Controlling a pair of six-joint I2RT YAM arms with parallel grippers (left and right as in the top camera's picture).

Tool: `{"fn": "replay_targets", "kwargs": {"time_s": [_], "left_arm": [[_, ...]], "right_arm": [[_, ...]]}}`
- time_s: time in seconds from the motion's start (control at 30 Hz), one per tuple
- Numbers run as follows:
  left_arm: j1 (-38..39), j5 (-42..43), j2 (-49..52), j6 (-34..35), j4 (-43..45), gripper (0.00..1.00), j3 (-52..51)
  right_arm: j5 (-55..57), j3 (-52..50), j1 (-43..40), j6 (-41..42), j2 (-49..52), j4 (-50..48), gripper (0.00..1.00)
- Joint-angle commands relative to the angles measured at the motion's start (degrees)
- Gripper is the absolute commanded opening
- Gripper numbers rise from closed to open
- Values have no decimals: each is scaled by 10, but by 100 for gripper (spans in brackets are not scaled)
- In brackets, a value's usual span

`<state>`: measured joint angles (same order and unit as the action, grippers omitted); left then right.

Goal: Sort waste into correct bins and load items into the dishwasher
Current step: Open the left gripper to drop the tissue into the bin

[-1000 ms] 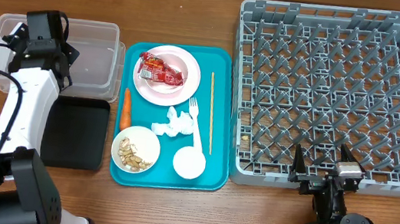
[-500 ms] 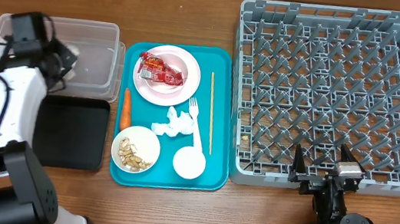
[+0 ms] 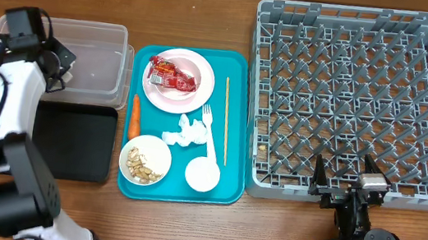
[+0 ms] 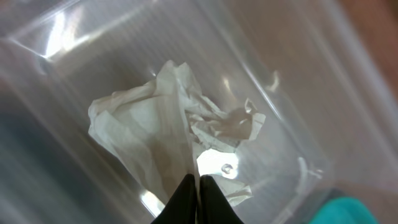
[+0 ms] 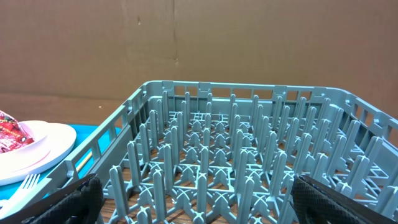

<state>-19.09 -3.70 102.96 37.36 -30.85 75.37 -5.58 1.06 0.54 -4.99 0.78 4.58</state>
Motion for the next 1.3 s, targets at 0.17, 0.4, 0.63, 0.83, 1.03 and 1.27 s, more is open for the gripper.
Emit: {"fn": "replay_targets", "kwargs": {"time_s": [0.17,0.4,0.63,0.83,1.03,1.27], "left_arm": [[4,-9,83,25,33,12,9],[3,-7,86,25,38,24,9],[3,19,82,21,37,40,14],[3,37,74,11,34,64,14],[3,37,33,9,6,61,14],[9,37,-42,-1,-24,61,14]], "right_arm": [[-1,-6,4,-4,-6,-2,100],[-1,-6,4,-4,-6,-2,100],[-1,-6,4,-4,-6,-2,100],[-1,-6,4,-4,-6,-2,100],[-1,-6,4,-4,-6,-2,100],[-1,-6,4,-4,-6,-2,100]]}}
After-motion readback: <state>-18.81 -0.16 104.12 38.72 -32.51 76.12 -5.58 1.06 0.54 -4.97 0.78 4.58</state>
